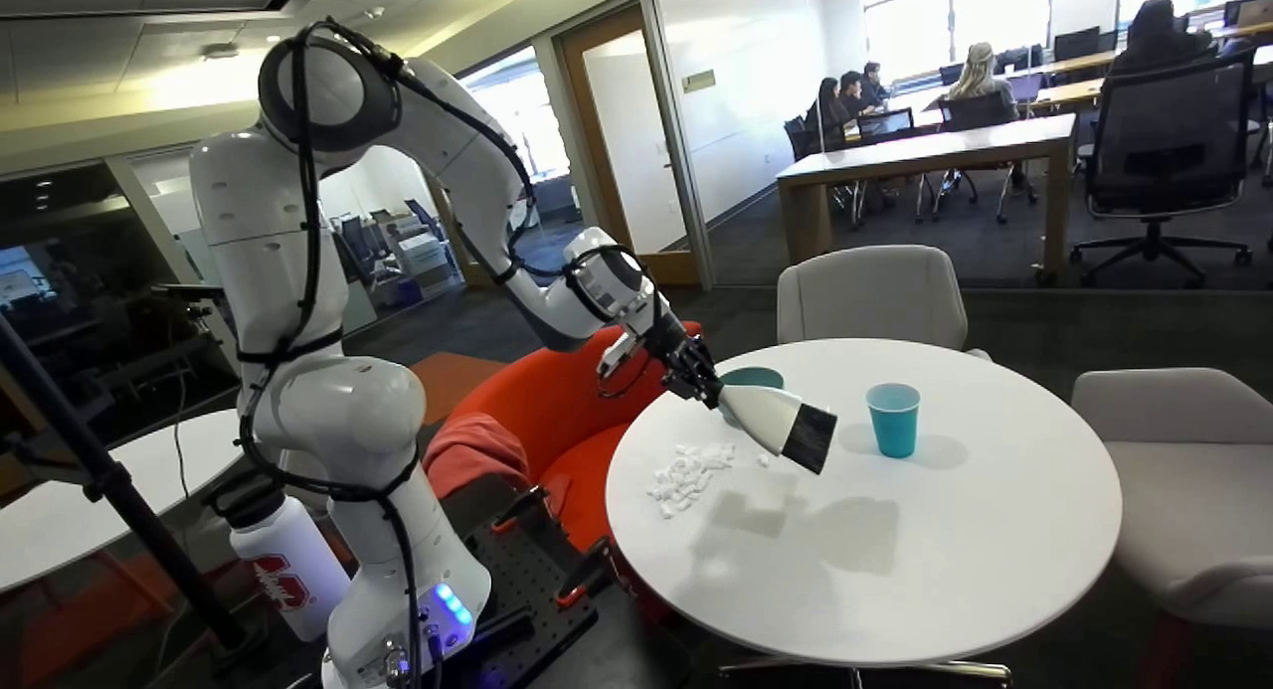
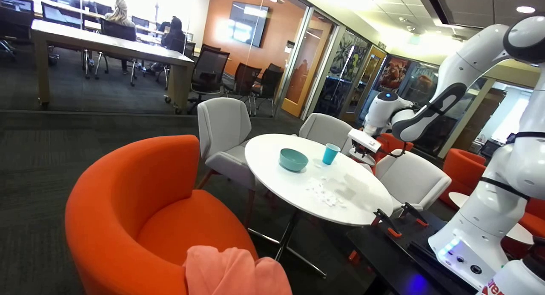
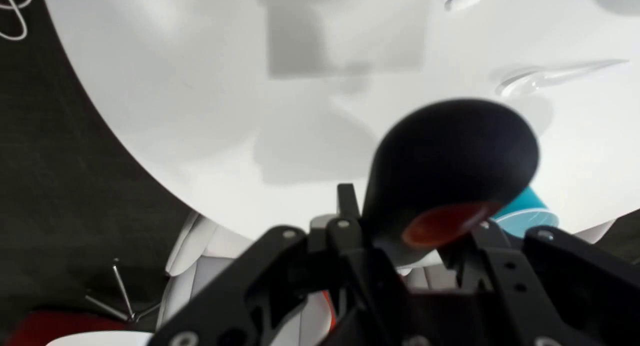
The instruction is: Sweep the litter on the table slightly to the edge
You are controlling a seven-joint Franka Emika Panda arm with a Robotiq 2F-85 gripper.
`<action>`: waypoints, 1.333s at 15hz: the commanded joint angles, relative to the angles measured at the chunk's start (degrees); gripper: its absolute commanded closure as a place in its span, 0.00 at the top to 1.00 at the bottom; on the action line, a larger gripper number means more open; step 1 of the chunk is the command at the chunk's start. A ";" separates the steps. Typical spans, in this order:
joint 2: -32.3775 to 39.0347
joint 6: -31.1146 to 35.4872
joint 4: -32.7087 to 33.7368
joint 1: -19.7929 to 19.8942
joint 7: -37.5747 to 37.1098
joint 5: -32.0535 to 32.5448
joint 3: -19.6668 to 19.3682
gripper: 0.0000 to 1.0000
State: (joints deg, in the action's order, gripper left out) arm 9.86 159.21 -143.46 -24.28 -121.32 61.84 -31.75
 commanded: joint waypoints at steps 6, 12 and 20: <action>17.82 1.78 9.13 0.42 -17.91 16.88 -5.75 0.14; 29.09 6.55 15.39 1.42 -27.75 20.64 -5.51 0.14; 43.38 19.77 24.00 0.79 -27.87 13.13 -9.87 0.14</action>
State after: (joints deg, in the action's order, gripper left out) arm 47.55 173.21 -122.73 -23.00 -149.18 77.69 -39.17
